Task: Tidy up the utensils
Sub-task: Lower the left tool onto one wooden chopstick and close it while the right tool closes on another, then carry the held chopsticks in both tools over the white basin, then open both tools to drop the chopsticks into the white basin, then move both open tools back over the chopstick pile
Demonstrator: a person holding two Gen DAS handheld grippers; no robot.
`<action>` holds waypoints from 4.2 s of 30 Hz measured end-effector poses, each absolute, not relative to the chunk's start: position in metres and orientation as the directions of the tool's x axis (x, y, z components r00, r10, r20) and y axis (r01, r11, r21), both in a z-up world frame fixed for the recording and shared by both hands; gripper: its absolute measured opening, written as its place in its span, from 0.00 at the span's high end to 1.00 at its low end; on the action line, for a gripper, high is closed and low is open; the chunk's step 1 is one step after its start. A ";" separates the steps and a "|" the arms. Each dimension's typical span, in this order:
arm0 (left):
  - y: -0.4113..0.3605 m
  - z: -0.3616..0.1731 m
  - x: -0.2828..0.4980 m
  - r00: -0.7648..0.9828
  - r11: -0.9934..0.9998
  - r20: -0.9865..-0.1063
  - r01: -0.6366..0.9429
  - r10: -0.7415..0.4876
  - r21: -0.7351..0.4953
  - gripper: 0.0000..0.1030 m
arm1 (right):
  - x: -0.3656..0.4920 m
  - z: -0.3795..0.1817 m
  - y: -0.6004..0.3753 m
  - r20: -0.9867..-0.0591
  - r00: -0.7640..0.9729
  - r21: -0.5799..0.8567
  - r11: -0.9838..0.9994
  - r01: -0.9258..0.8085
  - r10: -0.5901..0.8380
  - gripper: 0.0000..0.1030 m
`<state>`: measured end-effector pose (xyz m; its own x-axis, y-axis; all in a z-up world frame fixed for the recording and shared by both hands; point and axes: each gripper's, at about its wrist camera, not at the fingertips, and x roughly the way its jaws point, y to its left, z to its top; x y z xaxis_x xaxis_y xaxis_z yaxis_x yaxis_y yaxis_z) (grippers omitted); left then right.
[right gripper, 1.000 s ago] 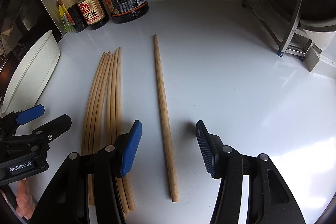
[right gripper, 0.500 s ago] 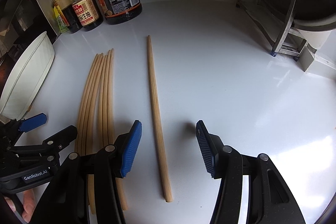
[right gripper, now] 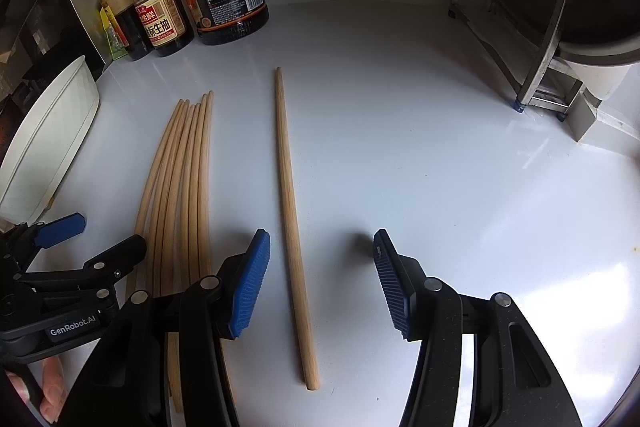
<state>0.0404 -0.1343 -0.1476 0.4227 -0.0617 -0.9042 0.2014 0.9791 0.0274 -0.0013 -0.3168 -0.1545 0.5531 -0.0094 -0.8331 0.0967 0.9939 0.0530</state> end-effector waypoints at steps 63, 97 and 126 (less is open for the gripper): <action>0.109 -0.023 0.092 0.551 0.997 -0.831 0.025 -0.079 -0.079 0.93 | 0.098 -0.035 -0.064 -0.763 0.579 0.125 0.944 -0.305 0.288 0.94; 0.174 -0.071 0.139 0.456 0.994 -0.890 -0.094 0.000 -0.048 0.52 | 0.157 -0.092 0.024 -0.860 0.416 0.166 0.933 -0.320 0.296 0.86; 0.118 -0.012 0.079 0.537 0.997 -0.843 -0.071 0.009 -0.034 0.24 | 0.067 -0.040 -0.079 -0.801 0.530 0.170 0.954 -0.248 0.280 0.63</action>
<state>0.0792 0.1178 -0.0119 0.5374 0.0093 -0.8433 -0.0707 0.9969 -0.0341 0.0673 -0.0794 -0.0402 0.5297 0.2802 -0.8006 -0.2480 0.9538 0.1697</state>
